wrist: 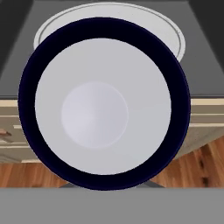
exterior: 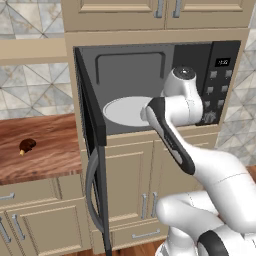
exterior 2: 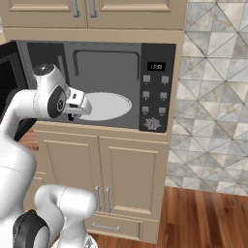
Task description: Pick the mug from the counter and place it inside the microwave. Then close the microwave.
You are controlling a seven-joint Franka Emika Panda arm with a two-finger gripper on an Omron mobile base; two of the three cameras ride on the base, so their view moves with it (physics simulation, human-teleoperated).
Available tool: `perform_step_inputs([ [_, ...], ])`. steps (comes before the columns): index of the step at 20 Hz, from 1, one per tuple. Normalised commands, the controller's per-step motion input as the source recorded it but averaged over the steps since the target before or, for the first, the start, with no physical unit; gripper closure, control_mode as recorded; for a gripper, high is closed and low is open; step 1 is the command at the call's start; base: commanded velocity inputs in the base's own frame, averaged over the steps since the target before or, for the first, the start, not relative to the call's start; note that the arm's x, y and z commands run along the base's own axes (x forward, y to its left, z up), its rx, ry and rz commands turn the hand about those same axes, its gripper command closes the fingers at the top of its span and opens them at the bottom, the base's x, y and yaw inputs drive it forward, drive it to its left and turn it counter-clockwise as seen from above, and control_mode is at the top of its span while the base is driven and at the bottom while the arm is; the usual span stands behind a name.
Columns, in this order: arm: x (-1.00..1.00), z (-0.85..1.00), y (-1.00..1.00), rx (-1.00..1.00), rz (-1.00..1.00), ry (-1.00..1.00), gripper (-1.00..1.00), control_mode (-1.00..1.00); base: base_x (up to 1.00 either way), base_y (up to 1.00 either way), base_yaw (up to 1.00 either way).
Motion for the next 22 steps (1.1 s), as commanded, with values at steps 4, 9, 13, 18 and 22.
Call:
perform_step_inputs([
  [4, 0.33, 0.0, 0.0, 0.0, 0.14, 0.0, 1.0, -1.0, 0.0, 0.0, 0.0],
  [9, 0.51, 0.0, 0.0, 0.0, 0.11, 0.01, 1.0, -1.0, 0.0, 0.0, 0.0],
  [13, 0.5, 0.0, 0.0, 0.0, 0.0, 0.03, 1.0, -1.0, 0.0, 0.0, 0.0],
  [18, 0.5, 0.0, 0.0, -0.02, 0.0, 0.03, 1.0, -1.0, 0.0, 0.0, 0.0],
  [22, 0.35, -0.04, 0.0, 0.0, 0.0, 0.04, 1.0, -1.0, 0.0, 0.0, 0.0],
])
